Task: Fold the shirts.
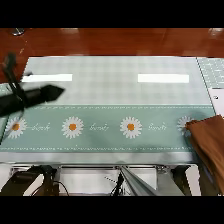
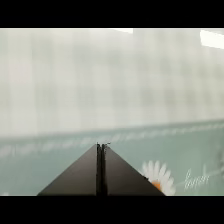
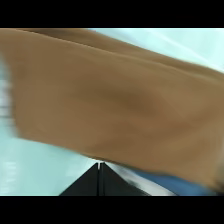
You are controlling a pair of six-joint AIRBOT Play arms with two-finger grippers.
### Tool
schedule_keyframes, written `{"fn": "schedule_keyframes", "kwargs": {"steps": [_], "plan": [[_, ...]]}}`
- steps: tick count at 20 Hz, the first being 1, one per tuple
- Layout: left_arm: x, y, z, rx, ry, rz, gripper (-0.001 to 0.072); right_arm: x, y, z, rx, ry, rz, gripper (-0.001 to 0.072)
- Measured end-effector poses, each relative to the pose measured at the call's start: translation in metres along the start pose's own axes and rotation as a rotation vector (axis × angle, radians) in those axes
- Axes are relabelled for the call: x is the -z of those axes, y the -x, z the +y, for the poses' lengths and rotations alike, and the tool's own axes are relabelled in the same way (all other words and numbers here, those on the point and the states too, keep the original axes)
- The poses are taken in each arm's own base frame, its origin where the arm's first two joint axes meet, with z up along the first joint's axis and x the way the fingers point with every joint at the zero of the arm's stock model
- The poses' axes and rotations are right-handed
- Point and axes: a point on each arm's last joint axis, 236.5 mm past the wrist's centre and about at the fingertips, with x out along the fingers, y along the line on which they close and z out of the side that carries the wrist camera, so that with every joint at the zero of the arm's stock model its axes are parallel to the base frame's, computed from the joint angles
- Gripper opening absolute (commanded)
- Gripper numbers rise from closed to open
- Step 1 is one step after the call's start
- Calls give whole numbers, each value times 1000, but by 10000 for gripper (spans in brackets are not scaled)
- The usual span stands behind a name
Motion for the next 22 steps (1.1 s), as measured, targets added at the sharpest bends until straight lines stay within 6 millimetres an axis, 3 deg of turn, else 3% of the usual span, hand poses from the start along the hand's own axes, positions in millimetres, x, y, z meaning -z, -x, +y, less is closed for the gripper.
{"fn": "schedule_keyframes", "kwargs": {"steps": [2, 4, 6, 8, 9, 11, 13, 15, 18, 22], "plan": [[-52, 3, -28, 37, -57, -65, 23, -23, 2, 90, -304, 136, -79, 26], [-81, -3, -62, 94, -123, -45, 23, -22, 14, 179, -550, 289, -131, 26], [-87, -18, -87, 118, -209, 29, 23, 7, 11, 248, -679, 448, -110, 26], [-64, -40, -86, 72, -273, 159, 24, 51, -15, 291, -671, 635, -49, 26], [-48, -51, -75, 25, -290, 228, 24, 72, -35, 301, -628, 718, -16, 26], [-19, -67, -34, -111, -310, 344, 24, 100, -82, 306, -484, 846, 40, 26], [3, -72, 13, -235, -275, 428, 24, 112, -124, 295, -324, 927, 84, 27], [18, -71, 50, -322, -225, 478, 24, 118, -152, 281, -204, 978, 123, 27], [29, -67, 77, -388, -184, 515, 24, 117, -168, 272, -123, 1015, 129, 27], [34, -64, 90, -422, -165, 534, 24, 116, -170, 271, -100, 1028, 120, 27]]}}
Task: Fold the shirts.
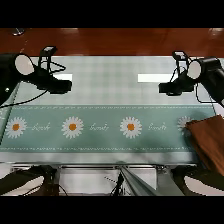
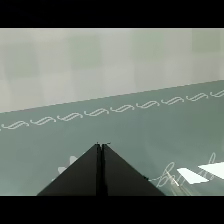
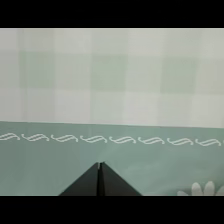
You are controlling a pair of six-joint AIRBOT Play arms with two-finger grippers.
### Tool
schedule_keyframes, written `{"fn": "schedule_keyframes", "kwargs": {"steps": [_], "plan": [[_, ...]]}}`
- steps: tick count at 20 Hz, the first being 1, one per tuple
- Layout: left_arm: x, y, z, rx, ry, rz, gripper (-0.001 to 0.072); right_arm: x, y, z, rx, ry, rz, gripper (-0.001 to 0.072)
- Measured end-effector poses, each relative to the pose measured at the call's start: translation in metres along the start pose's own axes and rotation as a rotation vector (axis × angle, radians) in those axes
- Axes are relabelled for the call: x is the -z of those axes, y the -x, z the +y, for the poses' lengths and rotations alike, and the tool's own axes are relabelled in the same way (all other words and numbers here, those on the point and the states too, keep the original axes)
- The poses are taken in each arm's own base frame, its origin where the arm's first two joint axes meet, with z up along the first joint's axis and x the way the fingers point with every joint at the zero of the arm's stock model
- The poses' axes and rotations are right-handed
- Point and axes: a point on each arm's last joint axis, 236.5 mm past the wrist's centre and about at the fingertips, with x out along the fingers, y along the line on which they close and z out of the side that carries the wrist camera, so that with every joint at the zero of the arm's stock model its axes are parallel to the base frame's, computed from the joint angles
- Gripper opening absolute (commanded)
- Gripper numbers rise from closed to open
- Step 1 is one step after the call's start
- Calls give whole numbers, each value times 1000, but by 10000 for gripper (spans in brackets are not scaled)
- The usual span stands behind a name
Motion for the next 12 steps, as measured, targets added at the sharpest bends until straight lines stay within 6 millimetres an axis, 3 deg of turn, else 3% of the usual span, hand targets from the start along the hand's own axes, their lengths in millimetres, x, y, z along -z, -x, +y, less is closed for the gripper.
{"fn": "schedule_keyframes", "kwargs": {"steps": [12], "plan": [[3, -5, 5, -13, 10, 17, 24, 0, 0, -2, 11, 4, 1, 27]]}}
